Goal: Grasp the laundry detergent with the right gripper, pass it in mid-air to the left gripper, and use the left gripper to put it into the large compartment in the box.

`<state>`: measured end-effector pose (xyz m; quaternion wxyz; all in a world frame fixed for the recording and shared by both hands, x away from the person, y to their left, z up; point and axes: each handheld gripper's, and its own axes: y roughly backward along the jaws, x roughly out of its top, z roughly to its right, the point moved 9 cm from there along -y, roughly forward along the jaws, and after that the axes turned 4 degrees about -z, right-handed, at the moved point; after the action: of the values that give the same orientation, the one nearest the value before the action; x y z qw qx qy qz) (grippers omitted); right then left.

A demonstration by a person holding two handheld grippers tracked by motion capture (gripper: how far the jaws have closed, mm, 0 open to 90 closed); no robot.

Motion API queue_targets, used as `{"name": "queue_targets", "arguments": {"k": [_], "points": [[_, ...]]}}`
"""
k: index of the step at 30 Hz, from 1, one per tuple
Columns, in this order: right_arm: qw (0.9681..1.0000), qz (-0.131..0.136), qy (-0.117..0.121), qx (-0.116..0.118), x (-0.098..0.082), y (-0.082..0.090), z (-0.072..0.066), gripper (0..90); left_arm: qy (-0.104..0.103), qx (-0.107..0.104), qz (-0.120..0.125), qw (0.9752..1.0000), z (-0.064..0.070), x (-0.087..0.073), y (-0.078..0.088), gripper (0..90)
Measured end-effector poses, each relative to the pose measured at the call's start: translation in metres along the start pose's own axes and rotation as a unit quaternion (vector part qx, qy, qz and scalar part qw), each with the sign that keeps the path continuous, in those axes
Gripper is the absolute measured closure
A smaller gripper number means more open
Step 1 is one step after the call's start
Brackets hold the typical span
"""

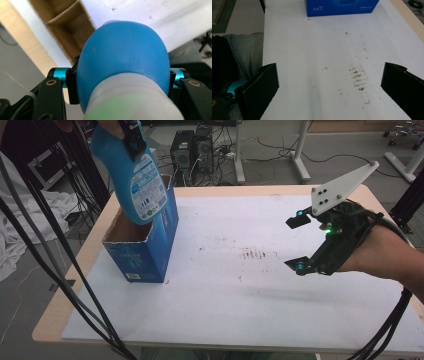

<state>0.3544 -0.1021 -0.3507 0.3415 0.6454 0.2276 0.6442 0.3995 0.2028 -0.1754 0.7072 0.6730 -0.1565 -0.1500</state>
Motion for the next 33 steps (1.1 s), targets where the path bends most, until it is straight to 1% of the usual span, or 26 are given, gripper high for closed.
{"name": "queue_targets", "arguments": {"k": [1, 2, 6, 8, 10, 13, 17, 19, 21, 25, 26, 29, 32, 33], "points": [[1.0000, 0.000, 0.000, -0.001, 0.000, 0.000, 0.000, 0.6, 0.016, 0.004, -0.001, 0.9999, -0.004, 0.000, 0.000, 38.2], [1.0000, -0.001, -0.001, -0.002, -0.001, 0.000, 0.001, 0.6, 0.026, 0.007, -0.004, 0.9996, -0.008, -0.001, -0.001, 38.2], [1.0000, -0.005, -0.003, -0.004, -0.002, 0.000, 0.003, 0.6, 0.059, 0.020, -0.013, 0.9980, -0.022, -0.002, -0.005, 38.2], [1.0000, -0.006, -0.003, -0.004, -0.002, 0.000, 0.004, 0.6, 0.067, 0.023, -0.017, 0.9973, -0.028, -0.002, -0.008, 38.2], [1.0000, -0.007, -0.004, -0.004, -0.002, 0.000, 0.004, 0.6, 0.077, 0.021, -0.021, 0.9966, -0.032, -0.002, -0.012, 38.2], [0.9999, -0.008, -0.006, -0.004, -0.003, -0.001, 0.005, 0.6, 0.082, 0.020, -0.027, 0.9961, -0.037, -0.001, -0.020, 38.2], [0.9999, -0.011, -0.007, -0.004, -0.003, -0.003, 0.005, 0.6, 0.085, 0.021, -0.036, 0.9955, -0.042, 0.002, -0.033, 38.2], [0.9999, -0.011, -0.008, -0.004, -0.003, -0.003, 0.005, 0.6, 0.082, 0.021, -0.041, 0.9956, -0.045, 0.003, -0.042, 38.2], [0.9999, -0.011, -0.007, -0.005, -0.004, -0.003, 0.006, 0.6, 0.081, 0.016, -0.043, 0.9957, -0.047, 0.005, -0.052, 38.2], [0.9999, -0.011, -0.010, -0.005, -0.006, -0.005, 0.007, 0.6, 0.066, 0.005, -0.052, 0.9964, -0.049, 0.007, -0.076, 38.1], [0.9999, -0.012, -0.011, -0.005, -0.007, -0.006, 0.007, 0.6, 0.058, 0.004, -0.059, 0.9966, -0.050, 0.008, -0.081, 38.2], [0.9998, -0.017, -0.013, -0.002, -0.009, -0.007, 0.006, 0.6, 0.047, 0.005, -0.065, 0.9968, -0.050, 0.010, -0.097, 38.2], [0.9997, -0.022, -0.015, 0.000, -0.011, -0.007, 0.007, 0.6, 0.042, 0.005, -0.072, 0.9966, -0.051, 0.010, -0.109, 38.2], [0.9996, -0.022, -0.016, 0.000, -0.012, -0.007, 0.007, 0.6, 0.035, 0.006, -0.074, 0.9966, -0.051, 0.010, -0.112, 38.2]]}}
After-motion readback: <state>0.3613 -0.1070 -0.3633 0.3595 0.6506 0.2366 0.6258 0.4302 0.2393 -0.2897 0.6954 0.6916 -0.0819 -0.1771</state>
